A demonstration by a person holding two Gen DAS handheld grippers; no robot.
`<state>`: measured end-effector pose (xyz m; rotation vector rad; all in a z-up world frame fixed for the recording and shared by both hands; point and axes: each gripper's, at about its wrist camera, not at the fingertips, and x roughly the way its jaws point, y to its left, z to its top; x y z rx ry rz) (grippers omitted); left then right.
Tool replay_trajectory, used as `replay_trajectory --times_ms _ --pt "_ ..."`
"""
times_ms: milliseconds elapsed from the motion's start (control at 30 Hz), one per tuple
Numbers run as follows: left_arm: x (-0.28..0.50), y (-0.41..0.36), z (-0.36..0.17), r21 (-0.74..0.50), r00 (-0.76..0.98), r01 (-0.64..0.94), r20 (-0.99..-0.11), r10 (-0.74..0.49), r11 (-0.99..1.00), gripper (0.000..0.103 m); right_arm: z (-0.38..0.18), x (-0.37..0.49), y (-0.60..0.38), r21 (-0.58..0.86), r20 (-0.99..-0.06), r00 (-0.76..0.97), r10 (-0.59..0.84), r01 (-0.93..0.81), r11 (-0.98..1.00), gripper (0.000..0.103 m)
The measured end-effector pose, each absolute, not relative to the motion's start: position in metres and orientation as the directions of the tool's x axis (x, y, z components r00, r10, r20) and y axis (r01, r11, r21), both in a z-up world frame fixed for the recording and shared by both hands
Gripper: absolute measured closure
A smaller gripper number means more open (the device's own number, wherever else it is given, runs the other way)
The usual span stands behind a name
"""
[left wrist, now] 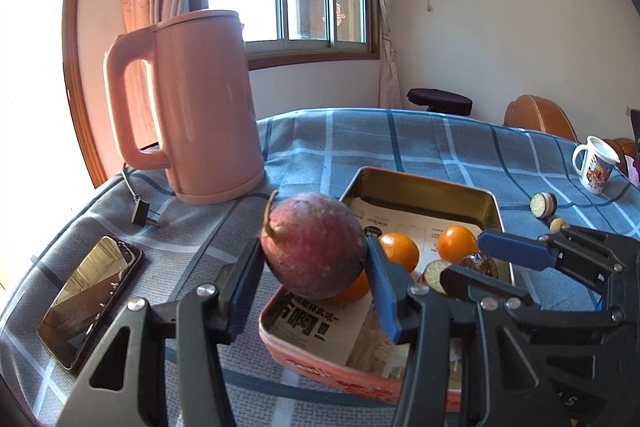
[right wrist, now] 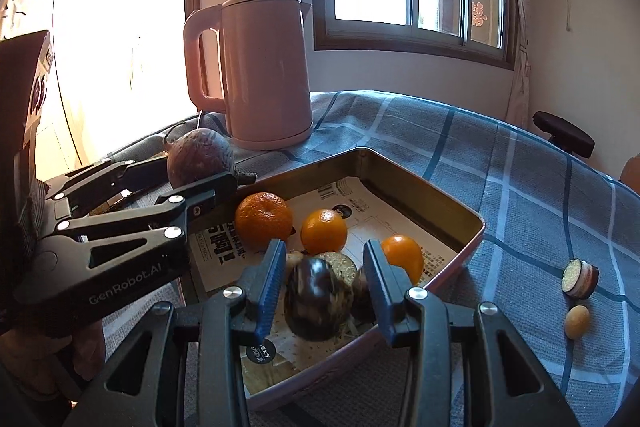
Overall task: Organize fruits
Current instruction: 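Lower the purple fruit into the tin box with the left gripper while the right gripper lowers the dark fruit, then open both grippers and move them back toward the fruits left on the table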
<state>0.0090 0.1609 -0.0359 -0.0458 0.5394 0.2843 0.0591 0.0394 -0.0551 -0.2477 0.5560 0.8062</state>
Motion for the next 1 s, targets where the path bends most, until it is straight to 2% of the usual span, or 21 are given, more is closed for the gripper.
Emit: replay_trajectory --times_ms 400,600,667,800,833,1000 --pt "0.019 0.158 -0.042 0.023 0.797 -0.226 -0.57 0.199 0.974 0.05 -0.05 0.052 0.031 0.011 -0.516 0.571 0.638 -0.741 0.672 0.06" --pt "0.02 0.151 -0.042 0.047 0.8 -0.218 -0.563 0.206 0.975 0.048 -0.049 0.053 0.024 0.028 -0.503 0.587 0.635 -0.723 0.69 0.06" --pt "0.022 0.15 -0.042 0.046 0.798 -0.217 -0.567 0.204 0.975 0.046 -0.048 0.054 0.023 0.03 -0.5 0.593 0.631 -0.716 0.697 0.059" --pt "0.022 0.152 -0.042 0.043 0.795 -0.237 -0.566 0.219 0.971 0.032 -0.048 0.056 0.019 0.041 -0.497 0.598 0.629 -0.707 0.706 0.055" --pt "0.021 0.153 -0.042 0.041 0.795 -0.243 -0.565 0.223 0.969 0.029 -0.048 0.057 0.018 0.044 -0.496 0.602 0.626 -0.702 0.71 0.052" --pt "0.02 0.153 -0.04 0.034 0.796 -0.25 -0.561 0.225 0.968 0.026 -0.047 0.06 0.011 0.065 -0.489 0.613 0.621 -0.684 0.727 0.04"
